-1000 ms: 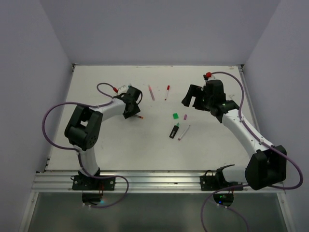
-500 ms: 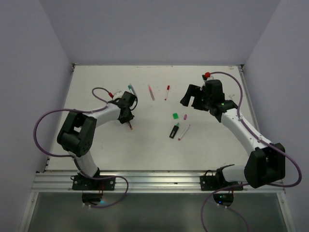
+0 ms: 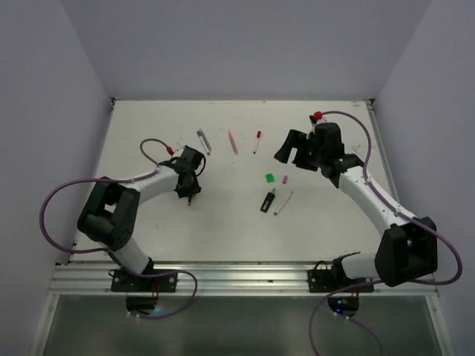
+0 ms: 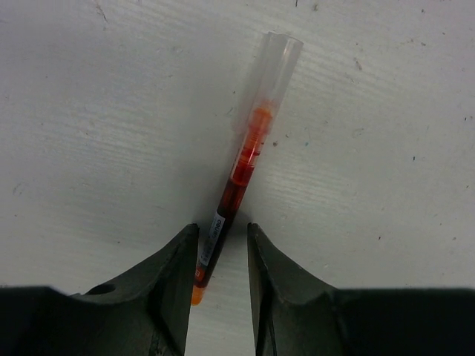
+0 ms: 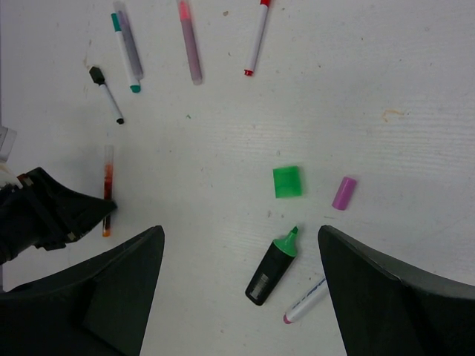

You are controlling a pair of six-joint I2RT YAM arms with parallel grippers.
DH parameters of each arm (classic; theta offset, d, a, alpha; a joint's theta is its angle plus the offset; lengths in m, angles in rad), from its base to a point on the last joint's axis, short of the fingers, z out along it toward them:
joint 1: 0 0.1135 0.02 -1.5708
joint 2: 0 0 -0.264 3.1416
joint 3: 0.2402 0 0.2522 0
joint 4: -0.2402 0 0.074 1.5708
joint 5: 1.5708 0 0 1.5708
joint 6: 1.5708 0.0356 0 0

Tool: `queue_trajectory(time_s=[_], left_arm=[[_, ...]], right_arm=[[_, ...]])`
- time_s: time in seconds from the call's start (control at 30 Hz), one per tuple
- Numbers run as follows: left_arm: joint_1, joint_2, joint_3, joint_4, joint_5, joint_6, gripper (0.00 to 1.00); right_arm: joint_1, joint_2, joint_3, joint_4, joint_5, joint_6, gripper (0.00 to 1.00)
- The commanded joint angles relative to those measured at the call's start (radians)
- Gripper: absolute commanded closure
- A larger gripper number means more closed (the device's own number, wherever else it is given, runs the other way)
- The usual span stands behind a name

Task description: Open the pen caps

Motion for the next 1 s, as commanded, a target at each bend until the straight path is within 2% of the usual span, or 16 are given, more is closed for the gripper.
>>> queue_trajectory(time_s=[0.0, 0.13, 0.33, 0.37, 0.43, 0.6, 0.83, 0.97], left_arm=[[0.016, 0.056, 0.013, -0.005, 0.050, 0.066, 0.63], [0.016, 0.099, 0.044, -0.044, 0.039, 0.097, 0.65], [0.016, 0.129, 0.055, -0.074, 0.048, 0.138, 0.75], [0.016, 0.130, 0.052, -0.076, 0.057, 0.143, 0.80], [0.014, 0.127, 0.046, -0.076, 0.070, 0.155, 0.83], [0.010, 0.110, 0.026, -0.057, 0.116, 0.180, 1.00], [0.004, -0.002, 0.020, 0.019, 0.206, 0.265, 1.00], [-0.006, -0.106, 0.032, 0.074, 0.322, 0.332, 1.00]], right_arm=[[-0.001, 0.005, -0.006, 0.035, -0.036, 0.013, 0.12], [0.001, 0.004, -0.015, 0.033, -0.038, 0.016, 0.12], [0.013, 0.010, -0.029, 0.047, -0.044, 0.027, 0.12], [0.016, 0.012, -0.029, 0.050, -0.044, 0.029, 0.12], [0.025, 0.018, -0.026, 0.058, -0.045, 0.033, 0.12], [0.055, 0.044, -0.014, 0.093, -0.067, 0.055, 0.12], [0.182, 0.107, 0.014, 0.216, -0.090, 0.170, 0.13], [0.245, 0.159, 0.043, 0.271, -0.062, 0.228, 0.14]])
